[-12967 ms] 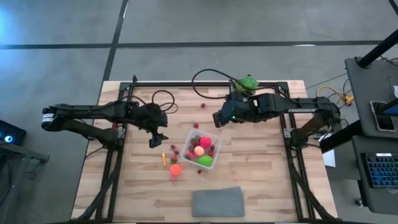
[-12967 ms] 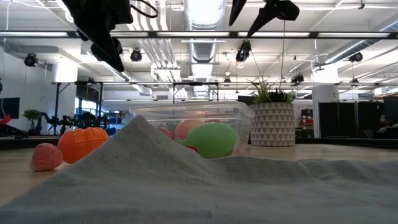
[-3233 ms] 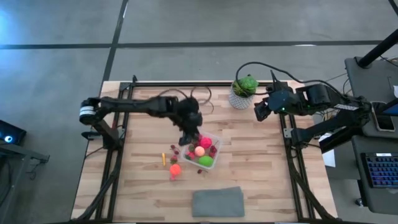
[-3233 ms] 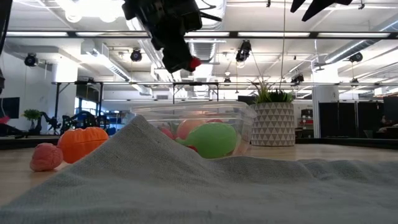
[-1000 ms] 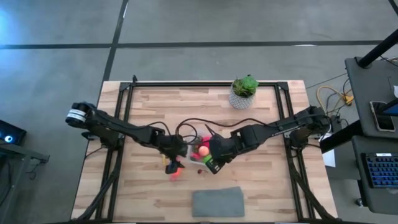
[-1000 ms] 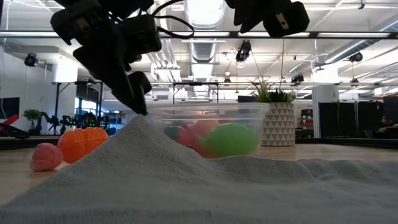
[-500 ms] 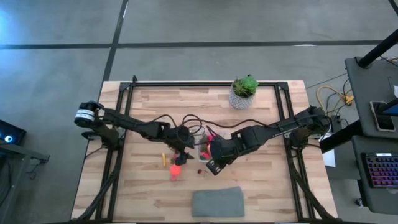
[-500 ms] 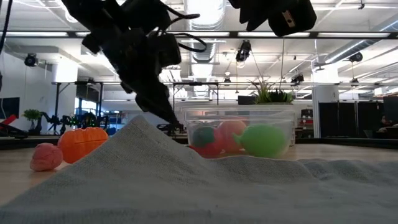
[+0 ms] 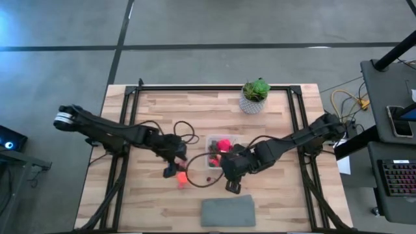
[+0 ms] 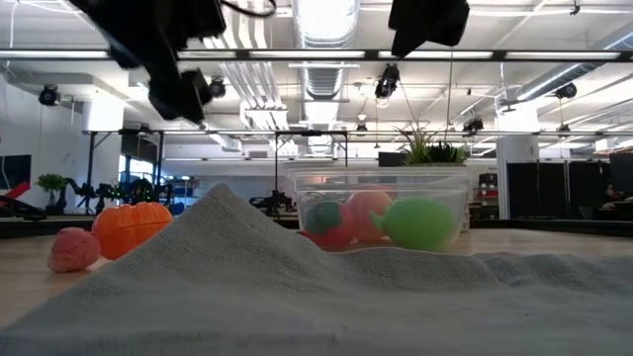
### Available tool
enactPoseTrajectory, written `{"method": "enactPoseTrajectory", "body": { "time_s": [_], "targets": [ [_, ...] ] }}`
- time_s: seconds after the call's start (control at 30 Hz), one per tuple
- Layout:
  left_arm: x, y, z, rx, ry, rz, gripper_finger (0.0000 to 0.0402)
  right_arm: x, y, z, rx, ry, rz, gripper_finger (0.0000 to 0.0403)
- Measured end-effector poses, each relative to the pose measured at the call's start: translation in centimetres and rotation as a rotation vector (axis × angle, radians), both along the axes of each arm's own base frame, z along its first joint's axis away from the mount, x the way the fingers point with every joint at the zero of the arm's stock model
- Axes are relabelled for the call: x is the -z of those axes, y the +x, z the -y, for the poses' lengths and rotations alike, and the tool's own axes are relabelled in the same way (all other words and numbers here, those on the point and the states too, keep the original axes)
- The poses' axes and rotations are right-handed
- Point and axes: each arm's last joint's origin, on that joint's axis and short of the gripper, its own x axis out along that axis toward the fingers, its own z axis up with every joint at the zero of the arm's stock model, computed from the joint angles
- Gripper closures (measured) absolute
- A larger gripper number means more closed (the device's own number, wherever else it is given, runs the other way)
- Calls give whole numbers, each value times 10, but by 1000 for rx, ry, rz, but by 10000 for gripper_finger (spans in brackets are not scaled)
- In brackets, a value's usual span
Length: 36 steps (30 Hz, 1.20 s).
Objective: Pick and placing Produce into tupperware
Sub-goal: Put the red cherry into the transparent container
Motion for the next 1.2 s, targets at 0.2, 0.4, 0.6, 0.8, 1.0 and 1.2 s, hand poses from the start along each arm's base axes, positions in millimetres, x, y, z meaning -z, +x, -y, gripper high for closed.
{"method": "enactPoseTrajectory", "body": {
  "time_s": [0.2,0.4,0.6,0.8,1.0,1.2],
  "targets": [
    [-23,-16,4,-30,-74,79,157,24,13,-4,-10,-34,-48,237],
    [-34,-30,5,-84,-158,74,157,49,23,-14,57,-8,-97,207],
    [-35,-45,14,-63,-182,24,157,50,19,-25,42,-45,-82,198],
    [-15,-54,21,-41,-160,-100,157,56,14,-47,-10,-58,-67,197],
    [-7,-54,35,-17,-177,-152,157,76,19,-79,-58,-48,7,197],
    [-5,-56,49,45,-170,-160,157,101,34,-76,116,-36,20,197]
  ]
}}
